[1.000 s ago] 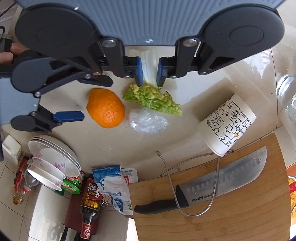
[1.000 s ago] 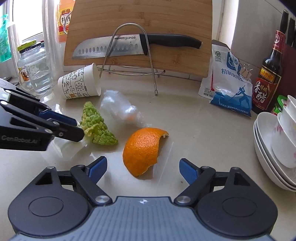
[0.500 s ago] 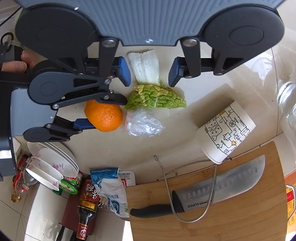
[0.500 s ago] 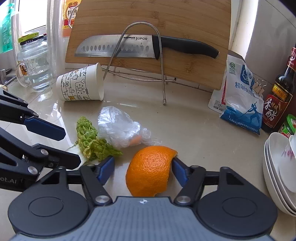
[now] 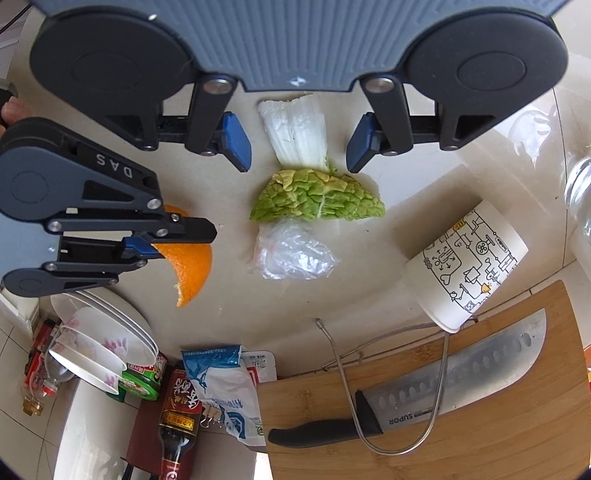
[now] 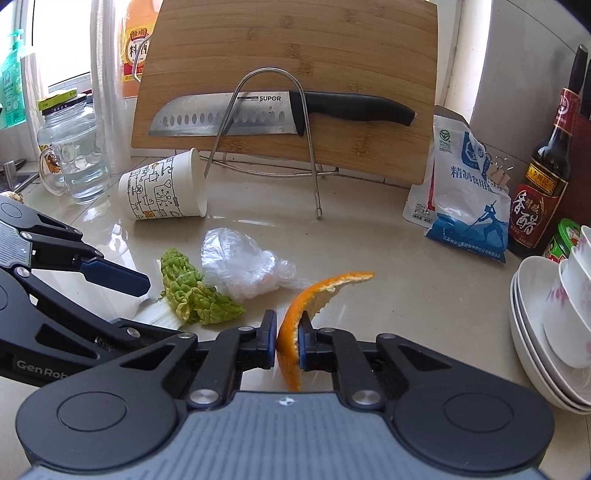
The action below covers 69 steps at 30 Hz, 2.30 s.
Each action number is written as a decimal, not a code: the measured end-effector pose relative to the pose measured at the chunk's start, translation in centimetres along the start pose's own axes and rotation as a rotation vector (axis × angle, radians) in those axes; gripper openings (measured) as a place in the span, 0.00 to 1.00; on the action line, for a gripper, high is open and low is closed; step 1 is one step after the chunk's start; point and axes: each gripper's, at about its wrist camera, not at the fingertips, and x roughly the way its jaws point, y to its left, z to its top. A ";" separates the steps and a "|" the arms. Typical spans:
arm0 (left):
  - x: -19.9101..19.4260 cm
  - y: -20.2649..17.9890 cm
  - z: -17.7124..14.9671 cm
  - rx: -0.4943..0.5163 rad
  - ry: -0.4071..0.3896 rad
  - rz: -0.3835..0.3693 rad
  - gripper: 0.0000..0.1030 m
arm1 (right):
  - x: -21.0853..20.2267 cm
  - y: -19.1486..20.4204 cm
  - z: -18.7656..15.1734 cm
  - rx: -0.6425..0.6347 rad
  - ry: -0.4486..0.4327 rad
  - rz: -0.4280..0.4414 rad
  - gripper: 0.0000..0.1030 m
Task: Collect trash
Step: 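Close the left tool on the white cabbage stem and lift, then carry the cabbage leaf and orange peel with both tools over the white bucket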
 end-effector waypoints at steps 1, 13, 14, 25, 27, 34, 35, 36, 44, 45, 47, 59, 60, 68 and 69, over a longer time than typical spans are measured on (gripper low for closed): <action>0.2 0.0 0.1 -0.002 -0.002 0.003 0.55 | -0.1 -0.1 -0.1 0.005 0.003 -0.003 0.13; 1.6 0.0 1.1 0.006 -0.070 0.060 0.39 | -1.3 -0.6 -0.9 0.047 0.004 -0.038 0.13; 1.4 0.0 1.2 0.010 -0.078 0.055 0.34 | -1.5 -0.6 -1.0 0.052 0.004 -0.040 0.13; -1.2 0.4 0.8 0.055 -0.075 -0.007 0.06 | -3.3 -0.6 -1.6 0.063 0.009 -0.068 0.13; -1.9 0.3 0.7 0.066 -0.078 -0.015 0.06 | -3.8 -0.6 -1.7 0.064 0.006 -0.075 0.13; -5.1 -0.6 0.2 0.153 -0.081 -0.065 0.05 | -6.0 -0.3 -2.1 0.075 -0.007 -0.101 0.13; -5.5 -0.7 0.1 0.163 -0.080 -0.074 0.05 | -6.5 -0.2 -2.2 0.077 -0.009 -0.102 0.13; -6.0 -0.9 0.0 0.175 -0.077 -0.086 0.05 | -6.9 0.0 -2.3 0.078 -0.010 -0.105 0.13; -10.0 -2.8 -1.1 0.299 -0.088 -0.172 0.05 | -11.2 1.8 -3.8 0.098 -0.031 -0.134 0.13; -10.4 -3.2 -1.3 0.314 -0.089 -0.181 0.05 | -11.7 2.0 -4.0 0.099 -0.033 -0.141 0.13; -11.1 -3.7 -1.6 0.336 -0.089 -0.210 0.05 | -12.9 2.5 -4.6 0.103 -0.036 -0.153 0.13; -14.1 -9.6 -2.8 0.541 -0.082 -0.388 0.05 | -19.6 3.8 -9.4 0.197 -0.024 -0.257 0.13; -14.3 -10.4 -3.0 0.564 -0.080 -0.407 0.05 | -20.2 3.8 -10.0 0.210 -0.023 -0.269 0.13; -14.5 -16.7 -4.3 0.726 -0.054 -0.558 0.05 | -25.2 3.5 -14.6 0.330 -0.006 -0.392 0.13; -14.5 -17.6 -4.6 0.748 -0.050 -0.579 0.05 | -25.8 3.5 -15.2 0.346 -0.003 -0.410 0.13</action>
